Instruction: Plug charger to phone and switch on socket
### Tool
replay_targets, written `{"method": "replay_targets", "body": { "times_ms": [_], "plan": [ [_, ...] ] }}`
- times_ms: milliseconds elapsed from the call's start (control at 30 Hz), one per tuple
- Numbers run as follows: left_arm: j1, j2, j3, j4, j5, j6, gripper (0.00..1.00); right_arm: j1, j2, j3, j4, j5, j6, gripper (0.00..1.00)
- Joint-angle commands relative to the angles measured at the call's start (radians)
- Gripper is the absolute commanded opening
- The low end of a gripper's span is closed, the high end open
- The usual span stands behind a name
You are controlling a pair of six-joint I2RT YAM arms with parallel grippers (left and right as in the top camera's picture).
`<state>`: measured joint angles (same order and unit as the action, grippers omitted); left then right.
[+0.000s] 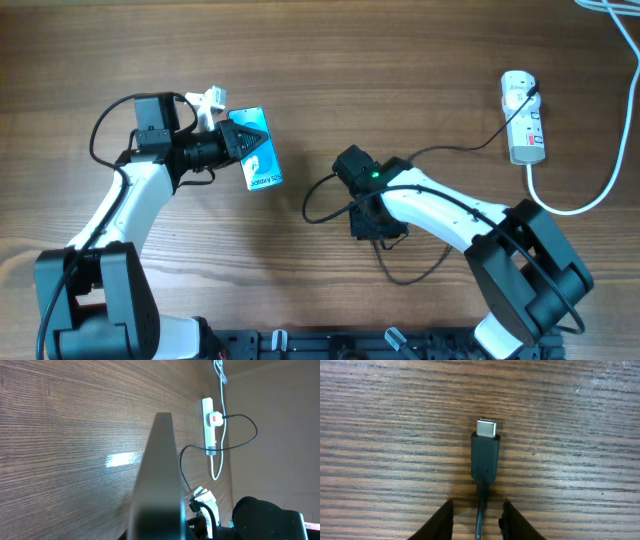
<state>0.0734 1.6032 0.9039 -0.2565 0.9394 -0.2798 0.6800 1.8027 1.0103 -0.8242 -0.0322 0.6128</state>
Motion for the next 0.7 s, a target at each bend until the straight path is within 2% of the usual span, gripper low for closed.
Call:
{"method": "replay_targets", "body": {
  "times_ms": [0, 333, 500, 667],
  "plan": [
    [0.003, 0.0, -0.002, 0.002, 0.02, -0.02, 0.04, 0.0, 0.068, -0.055, 0.027, 0.028, -0.011, 0.31],
    [0.003, 0.0, -0.002, 0.002, 0.02, -0.02, 0.04, -0.031, 0.092, -0.055, 0.039, 0.01, -0.044, 0.18],
    [0.003, 0.0, -0.002, 0.002, 0.02, -0.02, 0.04, -0.057, 0.092, -0.055, 0.054, -0.019, -0.093, 0.05],
    [0.003, 0.0, -0.002, 0.002, 0.02, -0.02, 0.04, -0.06, 0.091, -0.054, 0.066, -0.072, -0.167, 0.04]
  ]
}}
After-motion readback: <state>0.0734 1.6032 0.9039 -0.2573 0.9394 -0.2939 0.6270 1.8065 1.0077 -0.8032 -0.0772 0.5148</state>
